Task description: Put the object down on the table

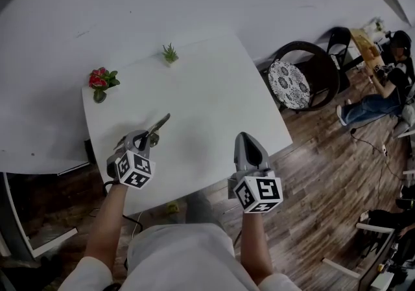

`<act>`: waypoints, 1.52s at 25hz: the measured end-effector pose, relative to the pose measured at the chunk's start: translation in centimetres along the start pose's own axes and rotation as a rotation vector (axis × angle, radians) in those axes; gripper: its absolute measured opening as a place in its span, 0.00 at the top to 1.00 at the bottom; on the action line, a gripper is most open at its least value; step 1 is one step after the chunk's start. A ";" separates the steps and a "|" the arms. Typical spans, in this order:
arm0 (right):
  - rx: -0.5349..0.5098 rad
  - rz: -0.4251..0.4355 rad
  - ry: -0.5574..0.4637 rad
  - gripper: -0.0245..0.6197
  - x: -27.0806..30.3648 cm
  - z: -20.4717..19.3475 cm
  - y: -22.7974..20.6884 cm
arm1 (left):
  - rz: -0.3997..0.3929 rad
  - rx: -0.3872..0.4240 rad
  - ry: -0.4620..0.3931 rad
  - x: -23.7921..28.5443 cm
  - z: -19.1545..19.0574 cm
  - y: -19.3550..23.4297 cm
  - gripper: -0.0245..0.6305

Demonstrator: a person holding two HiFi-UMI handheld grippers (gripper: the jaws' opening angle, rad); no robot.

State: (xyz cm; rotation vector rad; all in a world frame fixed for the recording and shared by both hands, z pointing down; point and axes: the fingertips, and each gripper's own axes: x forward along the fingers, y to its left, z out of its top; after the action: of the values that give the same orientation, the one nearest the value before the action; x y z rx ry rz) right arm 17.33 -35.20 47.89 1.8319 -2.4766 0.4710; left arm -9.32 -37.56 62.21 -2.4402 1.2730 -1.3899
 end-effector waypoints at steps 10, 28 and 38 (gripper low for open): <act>0.009 -0.001 0.022 0.96 0.8 -1.0 -0.5 | -0.002 0.267 0.068 2.2 -0.2 -1.2 0.95; 0.013 -0.027 0.033 0.96 1.1 -1.5 -0.9 | -0.037 0.526 0.125 4.4 -1.4 -4.3 0.94; 0.012 -0.027 0.037 0.96 1.1 -1.6 -0.6 | -0.053 0.539 0.129 4.5 -1.8 -5.4 0.91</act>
State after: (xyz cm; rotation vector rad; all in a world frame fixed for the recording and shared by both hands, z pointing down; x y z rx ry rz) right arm 17.27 -35.94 49.75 1.8404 -2.4276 0.5151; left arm -6.13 -36.43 68.62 -2.0543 0.7215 -1.6600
